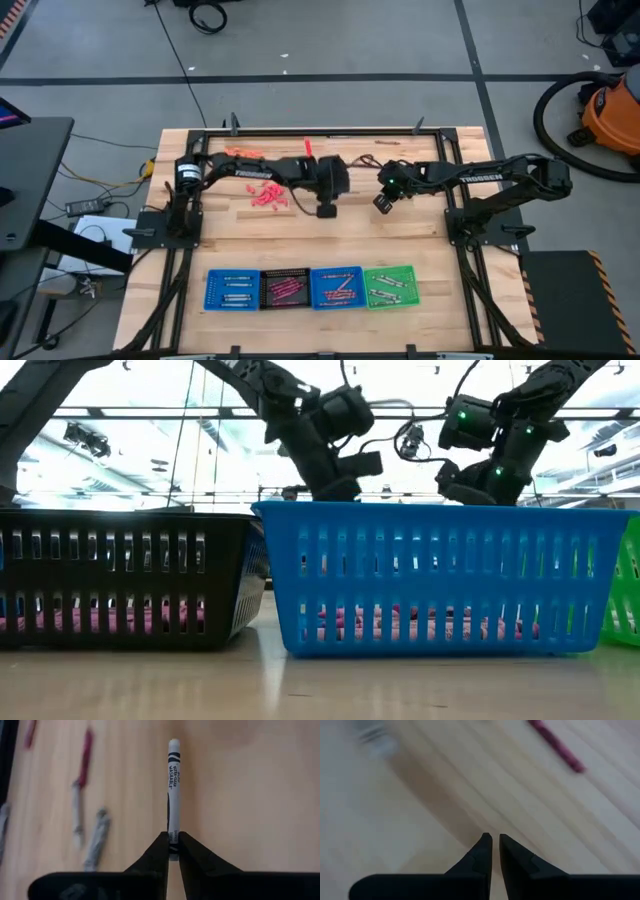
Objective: Sort crayons
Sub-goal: Put the white crayon into the green bin
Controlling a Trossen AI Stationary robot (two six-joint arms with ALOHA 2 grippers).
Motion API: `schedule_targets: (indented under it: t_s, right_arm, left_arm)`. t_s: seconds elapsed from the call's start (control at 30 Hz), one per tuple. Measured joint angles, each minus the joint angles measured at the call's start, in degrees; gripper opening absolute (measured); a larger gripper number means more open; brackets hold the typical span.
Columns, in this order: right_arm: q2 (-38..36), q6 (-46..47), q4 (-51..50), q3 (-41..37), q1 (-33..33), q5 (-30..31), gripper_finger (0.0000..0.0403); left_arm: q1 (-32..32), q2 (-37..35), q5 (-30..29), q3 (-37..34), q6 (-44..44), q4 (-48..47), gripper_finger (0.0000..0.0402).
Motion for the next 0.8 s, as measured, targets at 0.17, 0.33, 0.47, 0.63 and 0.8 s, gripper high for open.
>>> schedule_targets:
  t_s: [0.17, 0.33, 0.47, 0.63, 0.8]
  right_arm:
    - [0.0, 4.0, -3.5, 0.0, 0.0, 6.2, 0.0042]
    - [0.0, 5.5, -5.4, 0.0, 0.0, 7.6, 0.0042]
    - [0.0, 6.2, -5.4, 0.0, 0.0, 8.1, 0.0042]
    - [0.0, 7.8, -5.4, 0.0, 0.0, 11.0, 0.0042]
    - [0.0, 8.4, -5.4, 0.0, -0.2, 12.7, 0.0042]
  left_arm:
    - [-5.2, 0.0, 0.1, 0.0, -2.2, 3.5, 0.0034]
    - [-9.2, 0.0, 0.3, 0.0, -4.8, 6.5, 0.0034]
    - [-11.3, 0.0, 0.1, 0.0, -7.1, 8.3, 0.0034]
    - [-14.4, 0.0, 0.0, 0.0, -9.5, 11.6, 0.0034]
    - [-17.9, 0.3, 0.0, 0.0, -11.3, 16.3, 0.0034]
